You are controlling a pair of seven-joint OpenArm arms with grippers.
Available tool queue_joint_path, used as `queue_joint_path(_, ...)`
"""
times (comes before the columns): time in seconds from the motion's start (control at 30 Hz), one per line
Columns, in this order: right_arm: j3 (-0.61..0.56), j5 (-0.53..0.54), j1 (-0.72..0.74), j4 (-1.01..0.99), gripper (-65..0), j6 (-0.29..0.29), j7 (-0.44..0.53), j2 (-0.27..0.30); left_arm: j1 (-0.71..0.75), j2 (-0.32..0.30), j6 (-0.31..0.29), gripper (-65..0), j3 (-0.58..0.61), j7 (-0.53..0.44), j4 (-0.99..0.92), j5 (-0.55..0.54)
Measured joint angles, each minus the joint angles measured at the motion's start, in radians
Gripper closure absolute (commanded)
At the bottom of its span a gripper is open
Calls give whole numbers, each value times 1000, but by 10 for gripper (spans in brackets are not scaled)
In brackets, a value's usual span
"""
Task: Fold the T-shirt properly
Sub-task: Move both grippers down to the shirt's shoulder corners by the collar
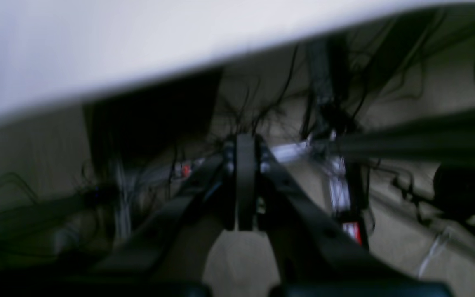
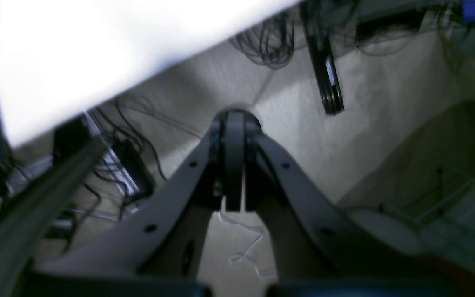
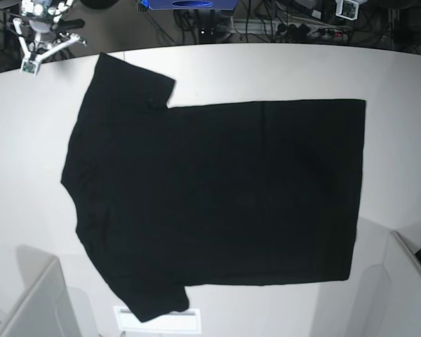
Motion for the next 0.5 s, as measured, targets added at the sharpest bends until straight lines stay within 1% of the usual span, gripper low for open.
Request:
queue_joint_path(0.03,0,-2,19,0,0,36,2,-2,3,-2,-1,0,-2,2,20,1)
queue_joint_path(0.1,0,-2,52,0,0,137,2,-6,5,-2,-1,0,-5,2,56,1)
queue_joint_path(0.13,11,-1,74,0,0,195,0,-19,5,-2,-3,0,-9,0,69,0)
queue_joint_path(0.17,35,-2,103,0,0,240,-9,-46,5,-1,-2,0,-11,0,80,-7)
queue_joint_path(0.2,56,-1,132,0,0,286,-31,-71,2,-1,-2,0,-18,-3,82,-48)
queue_joint_path(0.23,74,1,159,0,0,341,-64,-80,0,-2,-2,0,-22,-3,82,-96)
queue_joint_path(0.3,104,2,214,-1,0,410,-118,-82,-7,-17,-1,0,-31,-2,82,-199)
queue_joint_path(0.33,123,0,241,0,0,444,-131,-80,-15,-37,-2,0,-37,0,81,-242)
queue_joint_path(0.4,171,45,285,-1,0,521,-196,-77,-31,-63,-1,0,-47,-4,80,-318)
queue_joint_path(0.47,225,142,319,-3,0,580,-259,-79,-54,-77,5,0,-47,-2,77,-332)
queue_joint_path(0.5,251,184,338,-3,0,590,-285,-79,-66,-79,5,0,-47,0,77,-332)
